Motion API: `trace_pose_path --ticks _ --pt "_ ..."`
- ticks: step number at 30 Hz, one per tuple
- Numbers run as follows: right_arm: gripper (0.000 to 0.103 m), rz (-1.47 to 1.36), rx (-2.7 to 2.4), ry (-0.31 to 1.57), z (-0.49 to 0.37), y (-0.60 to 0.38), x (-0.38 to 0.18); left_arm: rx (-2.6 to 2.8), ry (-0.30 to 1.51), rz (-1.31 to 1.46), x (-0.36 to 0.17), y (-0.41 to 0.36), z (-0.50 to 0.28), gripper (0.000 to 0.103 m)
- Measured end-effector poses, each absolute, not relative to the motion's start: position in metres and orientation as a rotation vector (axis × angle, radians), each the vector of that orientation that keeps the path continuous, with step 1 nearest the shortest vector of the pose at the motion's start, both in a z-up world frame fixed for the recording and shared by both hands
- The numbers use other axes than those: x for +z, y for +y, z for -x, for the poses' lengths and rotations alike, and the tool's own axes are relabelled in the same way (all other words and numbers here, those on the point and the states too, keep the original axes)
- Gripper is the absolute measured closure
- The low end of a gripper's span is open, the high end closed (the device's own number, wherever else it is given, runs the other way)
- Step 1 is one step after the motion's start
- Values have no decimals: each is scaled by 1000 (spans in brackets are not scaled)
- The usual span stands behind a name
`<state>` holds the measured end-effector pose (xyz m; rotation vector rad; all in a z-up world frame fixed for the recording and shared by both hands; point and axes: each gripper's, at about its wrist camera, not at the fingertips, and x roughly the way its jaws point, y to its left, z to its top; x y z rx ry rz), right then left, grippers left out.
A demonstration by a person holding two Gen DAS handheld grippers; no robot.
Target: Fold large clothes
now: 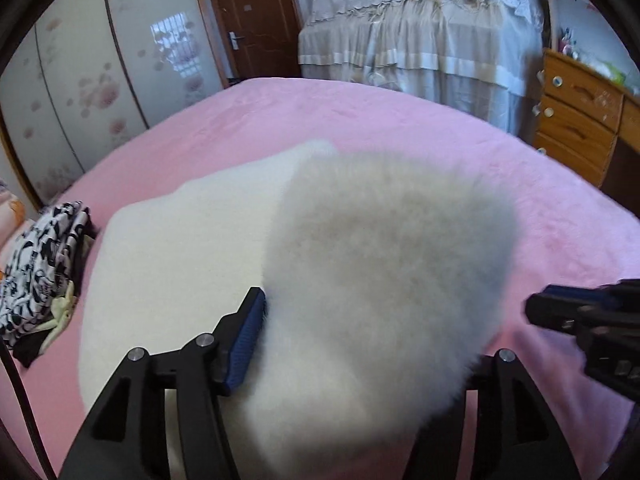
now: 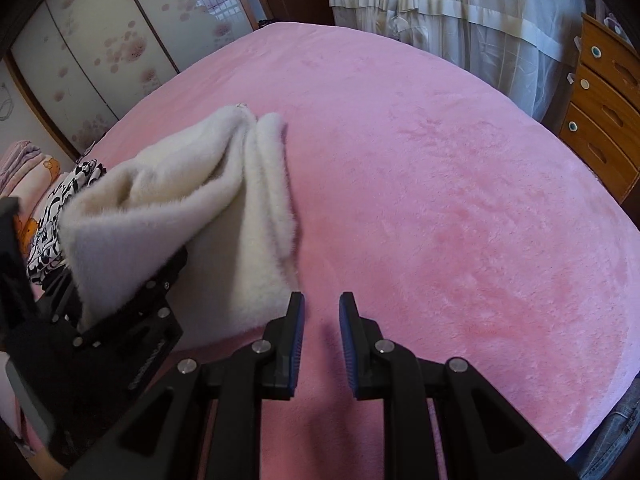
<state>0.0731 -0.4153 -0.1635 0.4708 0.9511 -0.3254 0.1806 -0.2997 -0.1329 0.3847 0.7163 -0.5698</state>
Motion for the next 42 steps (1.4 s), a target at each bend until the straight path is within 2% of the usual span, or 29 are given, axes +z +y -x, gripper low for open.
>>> trace_pose_path --ticks 2,5,7,10,14,15,19,24,26,27,28,30,31,33,35,39,42 --pt "85 -471 -308 943 -75 -417 -160 -629 745 -344 -121 -291 -175 42" --pt "84 -471 -279 919 -76 -420 -147 -697 779 -254 -97 -262 -165 30" --pt "77 -476 -254 903 -77 -420 -136 -732 790 -160 -80 -237 -160 22" --pt "68 -473 -209 881 -84 -418 -120 -730 790 -46 -58 -196 -159 20" --pt "67 -499 -120 866 -97 -412 -100 -585 803 34 -51 -150 -174 20" --pt "66 -517 -95 868 -101 -412 -97 -555 814 45 -54 -140 -184 20" --pt "49 -573 23 903 -124 -403 -94 -410 908 93 -79 -97 -219 20" --pt "48 -569 78 1003 -161 -391 -113 -369 990 137 -118 -78 -239 20" --pt "49 -564 104 1041 -176 -386 -123 -365 1019 134 -131 -80 -243 20" --pt "57 -551 114 1052 -183 -384 -128 -373 1024 131 -136 -81 -245 20" --pt "73 -530 121 1068 -188 -380 -131 -380 1027 127 -140 -83 -247 20" --pt "75 -485 118 1124 -198 -375 -141 -393 1032 126 -145 -86 -251 20" --pt "81 -462 112 1134 -200 -373 -145 -400 1032 128 -147 -87 -252 20" --pt "85 -412 89 1128 -198 -370 -146 -406 1036 137 -148 -89 -254 20" --pt "87 -391 73 1081 -190 -372 -136 -405 1034 131 -144 -92 -255 20" --pt "88 -412 95 875 -151 -386 -89 -444 998 113 -129 -104 -246 20" --pt "88 -354 31 853 -135 -393 -95 -483 996 76 -130 -122 -235 20"
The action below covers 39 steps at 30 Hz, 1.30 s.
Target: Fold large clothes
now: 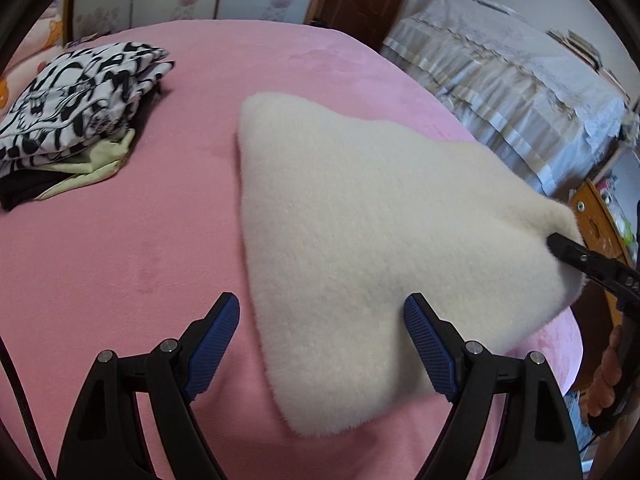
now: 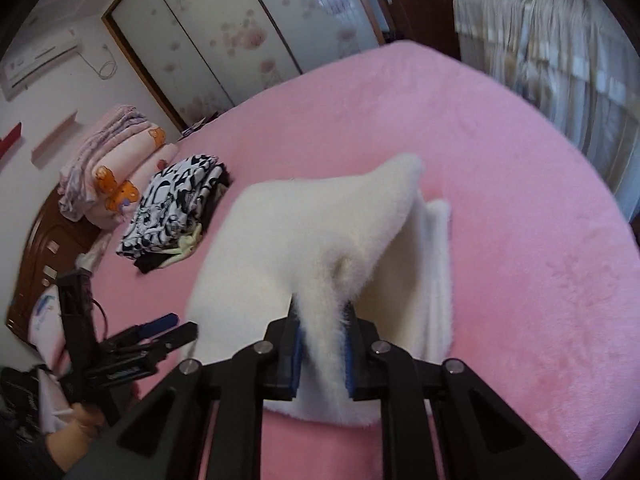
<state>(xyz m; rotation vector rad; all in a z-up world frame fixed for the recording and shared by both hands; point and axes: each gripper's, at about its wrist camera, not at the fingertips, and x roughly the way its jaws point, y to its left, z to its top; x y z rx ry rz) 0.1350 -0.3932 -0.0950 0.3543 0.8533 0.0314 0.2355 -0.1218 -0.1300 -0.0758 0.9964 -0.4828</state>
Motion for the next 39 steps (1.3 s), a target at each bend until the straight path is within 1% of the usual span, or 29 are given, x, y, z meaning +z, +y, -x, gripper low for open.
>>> trace_pose_path --ticks 4,7,9,11,13,15,17,19,20,21,25,29,30,31,32,34,35,37,39 --pt "88 -434 -48 926 -130 -423 -149 -520 1045 34 -154 -150 -224 20" --pt "88 -484 -83 950 -126 -433 -187 -495 1019 -38 -165 -166 -216 20" --pt "87 -501 -90 934 -123 -432 -189 -476 1000 -71 -167 -172 -213 19" --pt "86 -455 -93 946 -126 -426 -181 -476 1012 -59 -166 -171 -215 19" --pt "81 -412 -88 970 -129 -421 -170 -487 1033 -37 -164 -167 -217 19" --pt "72 -399 -83 982 -129 -423 -159 -499 1066 -13 -162 -162 -220 19" --pt "65 -428 -57 949 -131 -427 -145 -524 1098 18 -155 -156 -225 19" --pt "45 -458 -45 905 -136 -435 -131 -549 1098 59 -146 -150 -232 19" --pt "40 -465 -52 886 -142 -440 -126 -559 1093 78 -142 -147 -237 18" --pt "37 -467 -64 874 -151 -444 -124 -561 1088 92 -138 -145 -243 18" --pt "37 -494 -92 918 -200 -463 -139 -537 1099 150 -132 -141 -283 17" --pt "37 -610 -126 988 -244 -489 -172 -499 1147 215 -141 -144 -330 17" --pt "47 -634 -120 997 -250 -492 -179 -494 1157 223 -144 -146 -341 18" --pt "72 -656 -80 1003 -255 -493 -184 -498 1172 231 -148 -149 -350 17" --pt "73 -639 -84 1010 -259 -493 -185 -503 1182 238 -151 -152 -357 18" --pt "87 -566 -102 982 -260 -487 -172 -487 1167 237 -152 -156 -363 20" --pt "90 -526 -91 927 -256 -485 -159 -483 1148 223 -150 -159 -364 21" --pt "91 -484 -89 865 -252 -485 -150 -483 1111 182 -152 -166 -362 21" --pt "89 -495 -116 964 -263 -489 -175 -482 1090 145 -154 -172 -360 21"
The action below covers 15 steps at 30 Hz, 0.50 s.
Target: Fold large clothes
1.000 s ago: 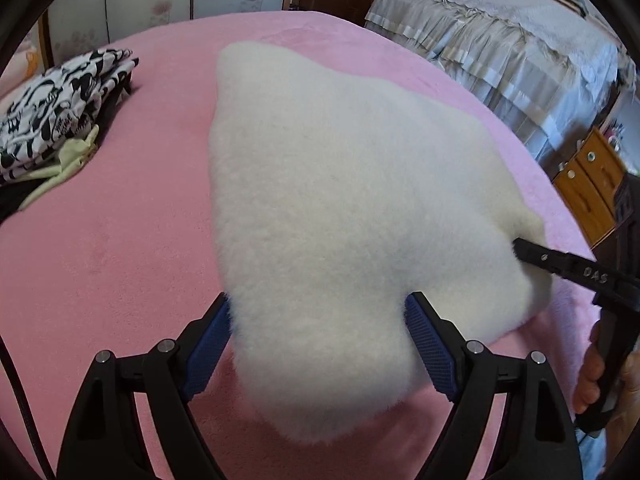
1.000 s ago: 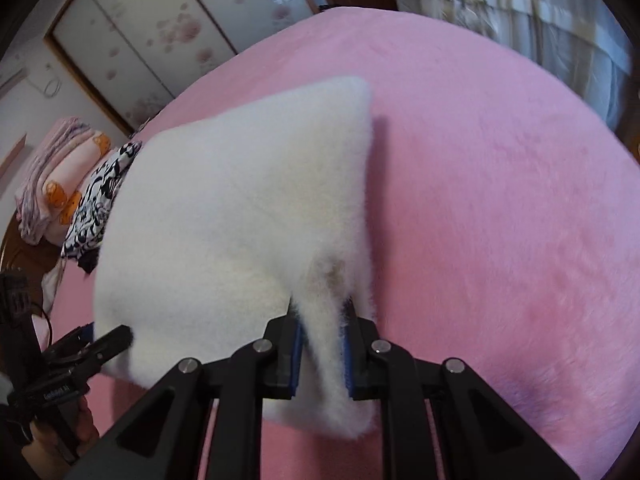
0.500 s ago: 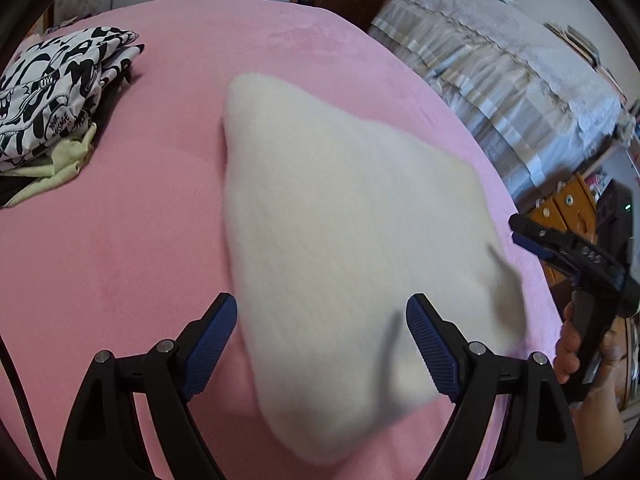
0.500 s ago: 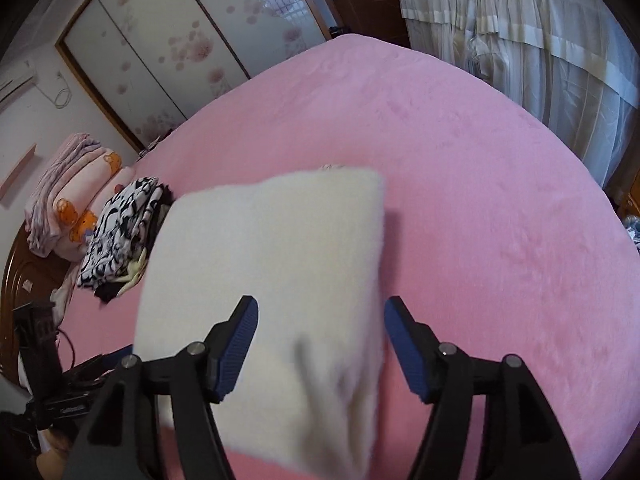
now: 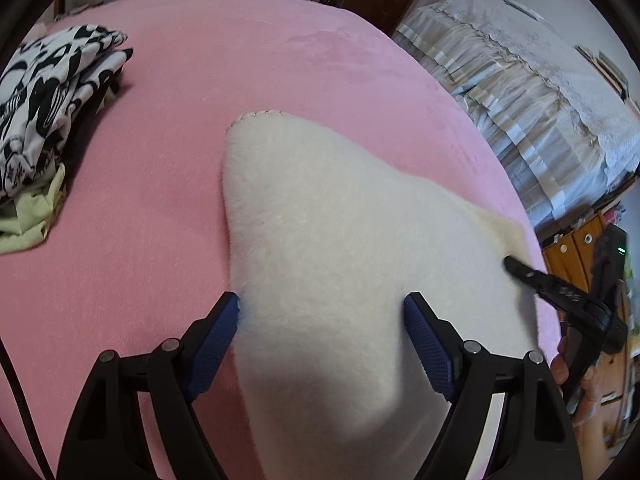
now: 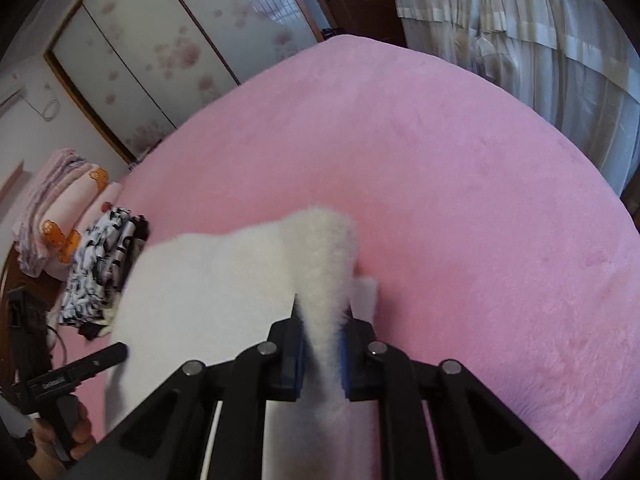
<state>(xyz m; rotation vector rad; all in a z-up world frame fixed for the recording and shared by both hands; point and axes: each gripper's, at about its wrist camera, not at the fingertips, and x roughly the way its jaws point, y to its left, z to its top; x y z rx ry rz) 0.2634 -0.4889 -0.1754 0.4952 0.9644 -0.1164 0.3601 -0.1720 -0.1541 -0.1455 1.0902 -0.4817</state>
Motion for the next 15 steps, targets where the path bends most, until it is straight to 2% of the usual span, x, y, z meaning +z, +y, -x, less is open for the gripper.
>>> trace_pose_path --ticks 2,4,5,10,15 --pt "83 -456 -147 995 -267 -487 -183 -477 1081 119 -156 -175 -360 20" --pt "65 -439 -193 1004 -265 -484 -173 -460 1090 127 -153 -173 -362 20" --pt "61 -422 -226 1008 -263 -480 -165 -448 1093 122 -149 -173 -361 20" --pt "59 -247 -268 883 -234 -443 -120 -423 1032 16 -122 -179 -336 20" --pt "59 -217 -149 866 -213 -392 -113 -458 981 8 -107 -187 -294 20"
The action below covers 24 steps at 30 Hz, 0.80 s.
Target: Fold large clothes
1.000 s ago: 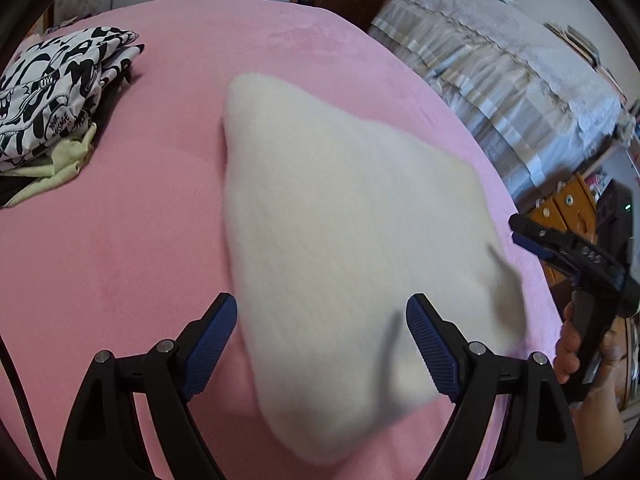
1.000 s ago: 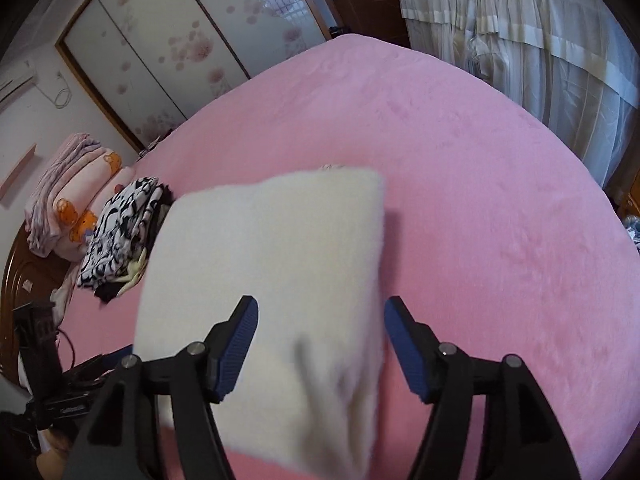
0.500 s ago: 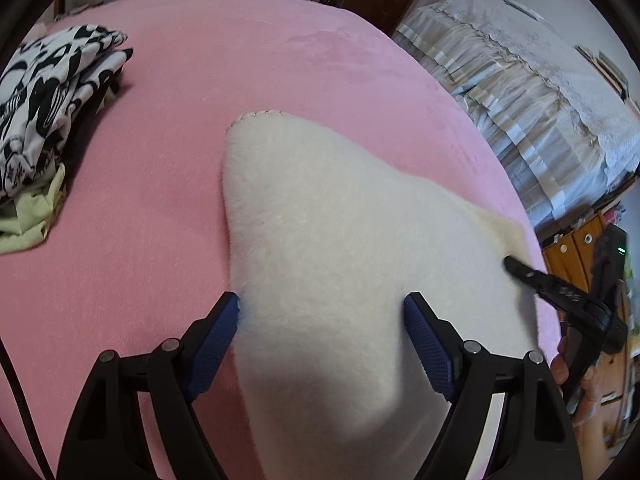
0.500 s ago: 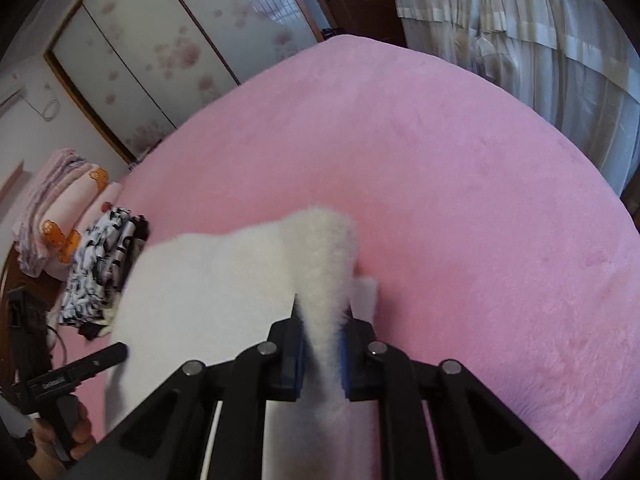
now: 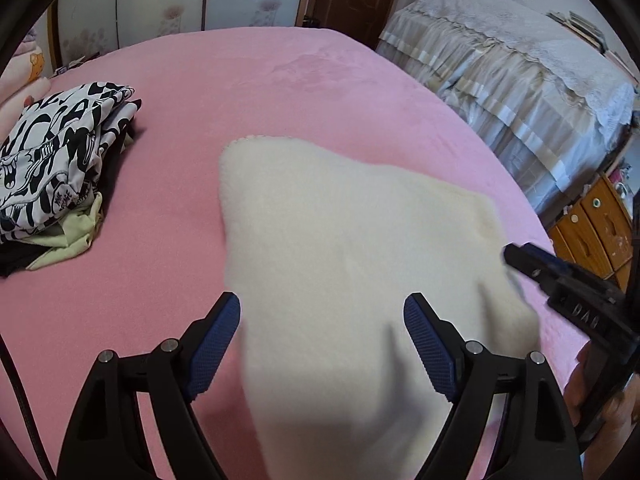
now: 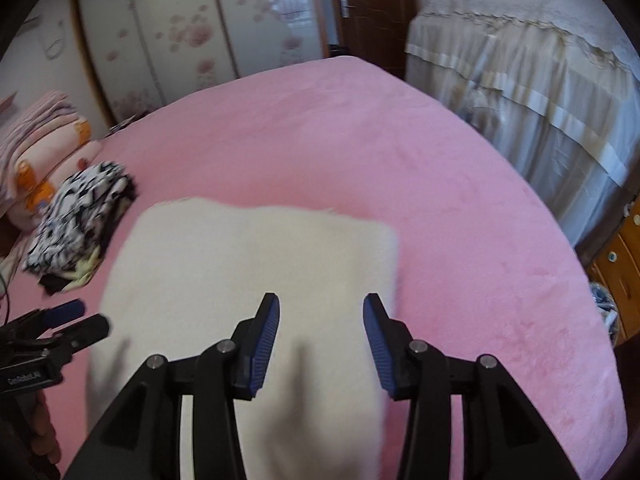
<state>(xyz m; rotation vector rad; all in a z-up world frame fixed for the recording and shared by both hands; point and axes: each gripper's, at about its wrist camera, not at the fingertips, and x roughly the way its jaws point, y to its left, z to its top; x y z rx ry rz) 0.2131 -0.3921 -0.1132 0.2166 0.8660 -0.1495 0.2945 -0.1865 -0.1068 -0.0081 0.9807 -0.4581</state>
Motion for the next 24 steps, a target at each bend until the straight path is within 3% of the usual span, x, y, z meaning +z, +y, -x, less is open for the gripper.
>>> trace_pose_path --ticks 12,16,19,24 --pt "62 -169 -83 949 -182 -357 -159 -405 991 -32 -141 -188 -249 17" --pt "94 -146 -152 918 -165 -379 -155 -427 1025 27 -149 -176 -251 14" --pt "99 -170 -163 912 -154 -391 -154 -434 1039 47 -151 -172 -251 13" --pt "99 -141 -185 920 -145 -388 -153 -427 1053 65 -154 -169 -251 14"
